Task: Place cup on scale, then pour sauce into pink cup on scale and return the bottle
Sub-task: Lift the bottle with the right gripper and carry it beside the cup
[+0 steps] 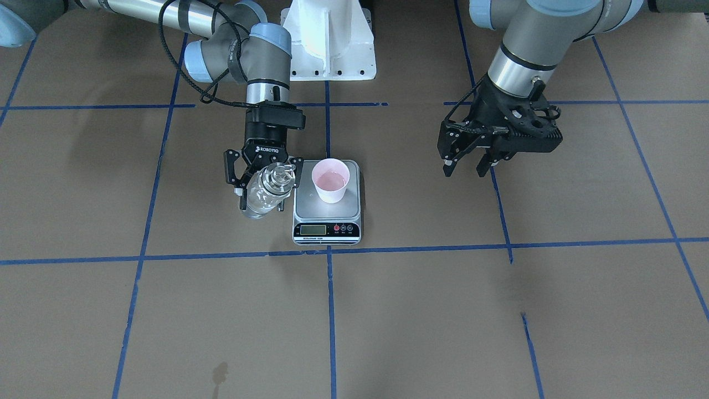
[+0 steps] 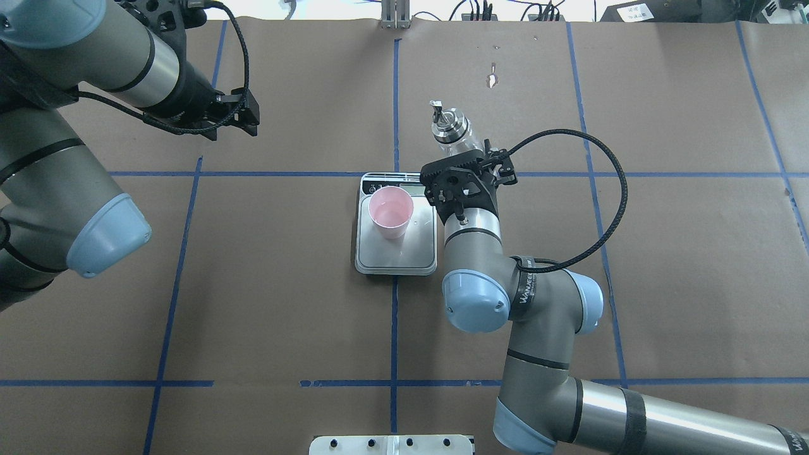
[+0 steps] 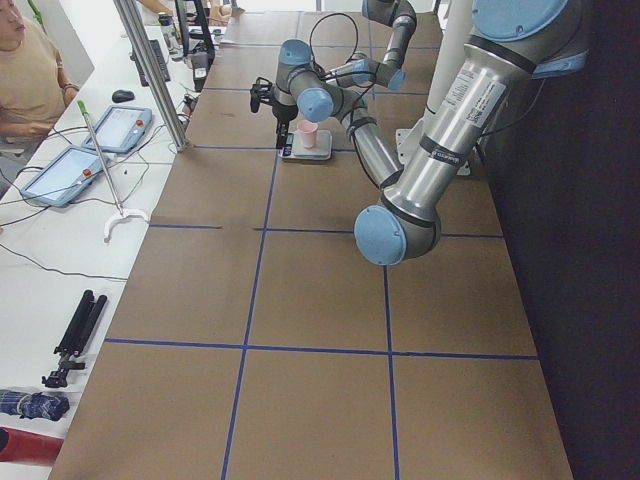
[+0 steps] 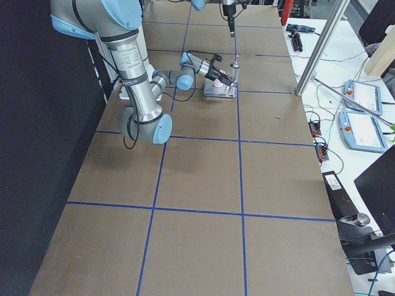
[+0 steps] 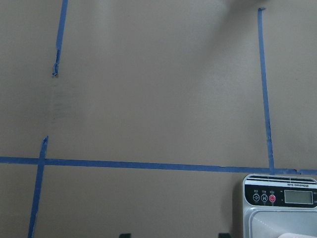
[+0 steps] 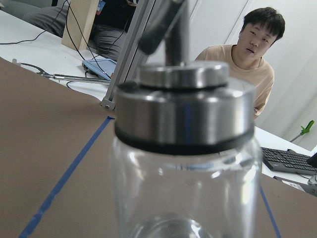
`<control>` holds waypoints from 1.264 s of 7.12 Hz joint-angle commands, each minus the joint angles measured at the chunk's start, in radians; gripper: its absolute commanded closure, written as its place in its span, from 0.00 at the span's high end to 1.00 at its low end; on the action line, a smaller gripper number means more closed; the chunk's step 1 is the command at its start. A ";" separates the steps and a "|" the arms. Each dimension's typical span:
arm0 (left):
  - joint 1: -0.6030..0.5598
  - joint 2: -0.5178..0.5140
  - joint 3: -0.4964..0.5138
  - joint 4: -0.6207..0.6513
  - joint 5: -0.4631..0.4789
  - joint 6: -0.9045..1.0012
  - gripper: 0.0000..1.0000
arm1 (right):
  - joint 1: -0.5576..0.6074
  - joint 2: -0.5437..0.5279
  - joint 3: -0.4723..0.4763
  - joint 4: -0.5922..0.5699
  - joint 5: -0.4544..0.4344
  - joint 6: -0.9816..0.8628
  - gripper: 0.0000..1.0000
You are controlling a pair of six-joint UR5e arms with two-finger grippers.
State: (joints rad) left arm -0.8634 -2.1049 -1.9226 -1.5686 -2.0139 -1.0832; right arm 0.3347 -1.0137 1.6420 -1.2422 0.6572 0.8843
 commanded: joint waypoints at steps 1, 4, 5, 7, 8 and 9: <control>0.000 0.000 -0.001 0.001 0.000 0.000 0.66 | -0.002 0.003 0.007 -0.003 -0.002 0.001 0.00; -0.002 -0.001 -0.004 0.002 -0.002 0.000 0.67 | -0.005 0.004 0.038 -0.002 0.002 -0.019 0.00; -0.002 -0.001 -0.007 0.004 -0.009 -0.001 0.66 | -0.003 0.001 0.038 -0.005 -0.007 -0.116 0.00; -0.002 0.000 -0.009 0.004 -0.019 -0.001 0.66 | -0.005 -0.014 0.036 -0.005 -0.046 -0.215 0.00; -0.002 0.000 -0.007 0.002 -0.019 -0.001 0.67 | -0.019 -0.017 0.029 -0.006 -0.077 -0.249 0.00; -0.005 -0.001 -0.009 0.004 -0.020 -0.001 0.67 | -0.032 -0.031 0.029 -0.006 -0.114 -0.359 0.00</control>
State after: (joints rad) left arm -0.8664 -2.1052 -1.9305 -1.5653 -2.0325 -1.0845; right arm 0.3171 -1.0323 1.6729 -1.2481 0.5848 0.6285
